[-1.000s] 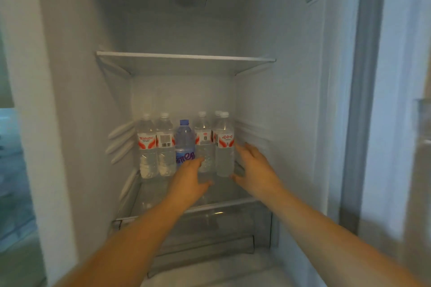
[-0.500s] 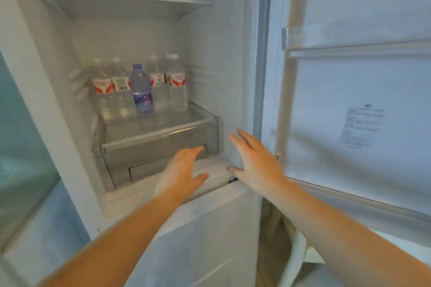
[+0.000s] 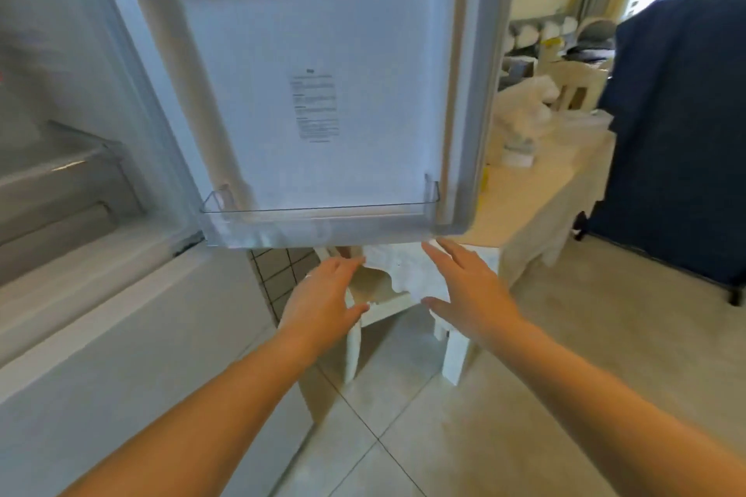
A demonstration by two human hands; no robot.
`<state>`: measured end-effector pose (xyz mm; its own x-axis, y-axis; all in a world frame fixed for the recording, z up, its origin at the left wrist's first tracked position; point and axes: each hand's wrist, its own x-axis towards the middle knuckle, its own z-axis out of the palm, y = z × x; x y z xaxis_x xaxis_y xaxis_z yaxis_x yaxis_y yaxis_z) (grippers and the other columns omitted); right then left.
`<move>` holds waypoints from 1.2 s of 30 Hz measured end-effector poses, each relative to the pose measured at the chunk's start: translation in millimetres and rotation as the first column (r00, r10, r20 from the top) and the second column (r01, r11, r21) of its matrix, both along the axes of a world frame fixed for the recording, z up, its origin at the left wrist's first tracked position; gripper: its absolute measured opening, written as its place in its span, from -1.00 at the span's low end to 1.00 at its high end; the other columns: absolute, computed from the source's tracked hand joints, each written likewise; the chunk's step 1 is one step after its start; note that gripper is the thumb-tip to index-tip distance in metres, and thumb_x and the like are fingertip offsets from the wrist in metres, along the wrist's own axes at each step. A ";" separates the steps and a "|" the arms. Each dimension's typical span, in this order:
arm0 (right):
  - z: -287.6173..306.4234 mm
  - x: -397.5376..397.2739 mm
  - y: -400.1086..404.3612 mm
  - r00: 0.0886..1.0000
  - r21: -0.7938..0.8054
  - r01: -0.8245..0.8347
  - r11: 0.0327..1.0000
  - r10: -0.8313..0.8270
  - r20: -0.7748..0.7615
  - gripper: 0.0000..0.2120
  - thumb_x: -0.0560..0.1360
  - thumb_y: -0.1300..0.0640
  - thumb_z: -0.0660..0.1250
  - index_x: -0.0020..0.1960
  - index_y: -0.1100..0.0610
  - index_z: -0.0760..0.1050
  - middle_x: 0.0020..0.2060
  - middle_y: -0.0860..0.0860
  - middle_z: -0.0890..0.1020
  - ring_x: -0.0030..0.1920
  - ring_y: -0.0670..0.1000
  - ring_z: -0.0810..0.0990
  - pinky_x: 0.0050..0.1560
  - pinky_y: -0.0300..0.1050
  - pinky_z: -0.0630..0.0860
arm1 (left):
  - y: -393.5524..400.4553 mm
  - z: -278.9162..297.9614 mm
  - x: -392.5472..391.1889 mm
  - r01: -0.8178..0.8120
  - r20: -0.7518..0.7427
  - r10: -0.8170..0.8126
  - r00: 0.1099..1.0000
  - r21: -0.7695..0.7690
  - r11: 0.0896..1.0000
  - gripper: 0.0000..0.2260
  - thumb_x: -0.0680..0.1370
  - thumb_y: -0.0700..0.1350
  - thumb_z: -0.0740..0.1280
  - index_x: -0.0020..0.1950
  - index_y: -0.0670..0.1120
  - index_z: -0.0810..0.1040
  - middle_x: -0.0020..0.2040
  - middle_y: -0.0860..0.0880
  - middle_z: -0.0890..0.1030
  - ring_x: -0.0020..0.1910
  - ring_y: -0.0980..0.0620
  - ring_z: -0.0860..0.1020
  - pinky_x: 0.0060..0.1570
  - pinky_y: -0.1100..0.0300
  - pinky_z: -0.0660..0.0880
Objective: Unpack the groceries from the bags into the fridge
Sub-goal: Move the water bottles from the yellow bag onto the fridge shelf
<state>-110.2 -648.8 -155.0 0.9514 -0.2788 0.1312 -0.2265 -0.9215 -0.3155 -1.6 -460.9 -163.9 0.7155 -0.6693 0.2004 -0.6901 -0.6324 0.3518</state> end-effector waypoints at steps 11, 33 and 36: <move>-28.4 -124.9 -213.9 0.977 -0.088 0.172 0.981 -0.181 -0.111 -0.23 0.44 -0.07 0.39 0.51 0.03 0.07 0.49 0.04 0.15 0.45 0.09 0.18 0.42 0.01 0.19 | -250.1 -24.9 -94.7 0.161 -0.060 -0.158 0.986 0.063 0.985 -0.39 0.51 0.12 0.32 0.49 0.10 0.15 0.46 0.02 0.26 0.39 -0.01 0.30 0.32 0.07 0.31; -44.5 61.2 -456.4 0.962 -0.199 -0.161 0.967 0.109 -0.250 -0.24 0.51 -0.06 0.31 0.53 0.02 -0.06 0.53 0.08 -0.02 0.51 0.08 -0.01 0.46 0.03 0.01 | -463.0 -93.8 53.1 -0.119 -0.198 0.099 0.975 -0.096 0.988 -0.37 0.48 0.05 0.38 0.48 0.04 0.19 0.44 -0.02 0.30 0.38 0.00 0.31 0.31 0.11 0.31; -46.6 113.6 -481.9 0.949 -0.189 -0.205 0.960 0.149 -0.277 -0.25 0.51 -0.08 0.30 0.53 0.00 -0.05 0.53 0.05 -0.02 0.51 0.07 -0.02 0.47 0.06 0.00 | -478.2 -101.6 91.1 -0.199 -0.222 0.172 0.960 -0.105 0.974 -0.38 0.48 0.05 0.38 0.47 0.01 0.21 0.43 -0.02 0.31 0.38 -0.01 0.30 0.31 0.10 0.30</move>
<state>3.4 -1130.8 -201.5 0.9916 -0.0954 -0.0869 -0.1008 -0.9931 -0.0607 89.5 -939.1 -265.5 0.8594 -0.5002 0.1056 -0.4669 -0.6837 0.5609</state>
